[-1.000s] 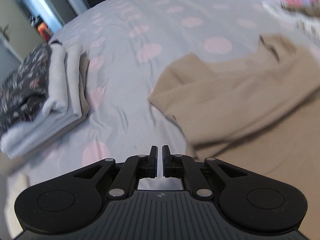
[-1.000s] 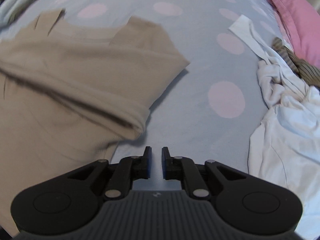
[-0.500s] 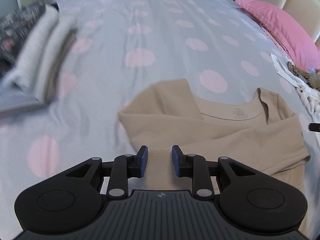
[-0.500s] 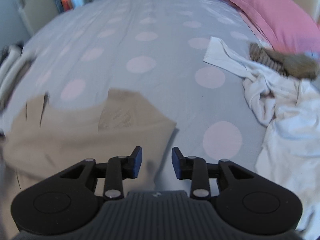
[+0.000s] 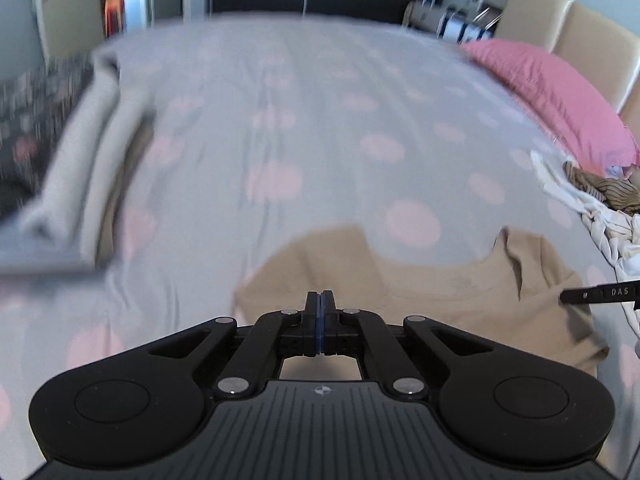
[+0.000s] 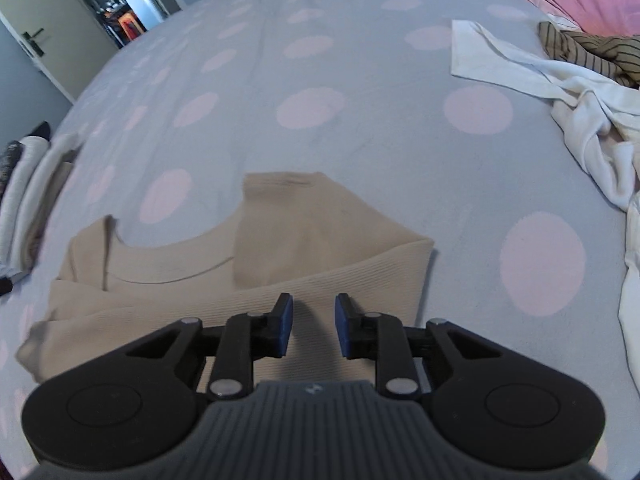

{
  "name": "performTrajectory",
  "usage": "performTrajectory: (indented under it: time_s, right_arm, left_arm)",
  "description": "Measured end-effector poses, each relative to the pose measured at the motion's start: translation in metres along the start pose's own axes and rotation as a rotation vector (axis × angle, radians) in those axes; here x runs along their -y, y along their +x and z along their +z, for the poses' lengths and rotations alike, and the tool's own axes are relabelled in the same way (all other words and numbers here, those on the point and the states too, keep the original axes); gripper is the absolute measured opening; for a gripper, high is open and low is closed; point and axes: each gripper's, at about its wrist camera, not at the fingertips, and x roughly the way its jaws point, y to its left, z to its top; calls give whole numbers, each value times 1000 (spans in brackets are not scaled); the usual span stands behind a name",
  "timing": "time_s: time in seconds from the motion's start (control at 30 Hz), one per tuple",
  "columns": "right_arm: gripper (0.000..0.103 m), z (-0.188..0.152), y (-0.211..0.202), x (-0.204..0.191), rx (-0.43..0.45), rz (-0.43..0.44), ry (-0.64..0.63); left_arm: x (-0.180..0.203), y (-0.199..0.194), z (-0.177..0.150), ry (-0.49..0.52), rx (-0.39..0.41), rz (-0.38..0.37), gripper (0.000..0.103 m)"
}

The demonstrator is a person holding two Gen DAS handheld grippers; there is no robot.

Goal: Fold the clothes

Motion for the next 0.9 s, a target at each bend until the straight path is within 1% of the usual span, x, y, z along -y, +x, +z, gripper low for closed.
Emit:
performTrajectory:
  time_s: [0.03,0.1,0.17,0.2,0.27,0.3,0.33,0.37,0.43,0.6,0.63,0.73,0.77,0.83,0.9]
  right_arm:
    - [26,0,1,0,-2,-4,0]
    - [27,2,1,-2,-7,-14,-10]
    - [29,2,2,-5,-10,-22,-27]
    - [31,1,2,-6,-12,-24,-34]
    - [32,-1,2,-6,-17,-28,-47]
    - [32,-2,3,-6,-20,-30,-53]
    - [32,-2,3,-6,-22,-33,-59]
    - [32,-3,3,-6,-24,-35,-62]
    - [32,-3,1,-4,-26,-37,-58]
    - [32,-2,-5,2,-17,-68,-36]
    - [32,-3,-5,3,-19,-70,-33]
    - [32,-4,-5,9,-27,-66,-19]
    - [32,-4,-5,9,-29,-63,-18]
    - [32,-4,-6,9,-31,-61,-23]
    - [33,-4,-6,8,-33,-61,-30]
  left_arm:
    - [-5,5,-2,-26,-27,-1,2]
    - [-14,14,-7,-77,-80,-2,18]
    - [-24,23,-12,-128,-133,-4,21]
    - [-26,25,-14,-144,-145,-10,22]
    - [-26,29,-17,-160,-162,-20,22]
    - [-24,29,-18,-151,-154,-29,19]
    - [-21,28,-19,-142,-146,-38,11]
    - [-18,27,-20,-134,-138,-47,7]
    - [-9,16,-17,-95,-73,-51,6]
    - [-4,-21,0,-92,136,-142,4]
    - [-3,-26,3,-89,175,-159,2]
    - [-6,-31,10,-92,186,-150,2]
    - [-9,-30,12,-101,173,-158,3]
    - [-10,-21,11,-94,123,-125,3]
    - [-10,-13,8,-76,73,-93,7]
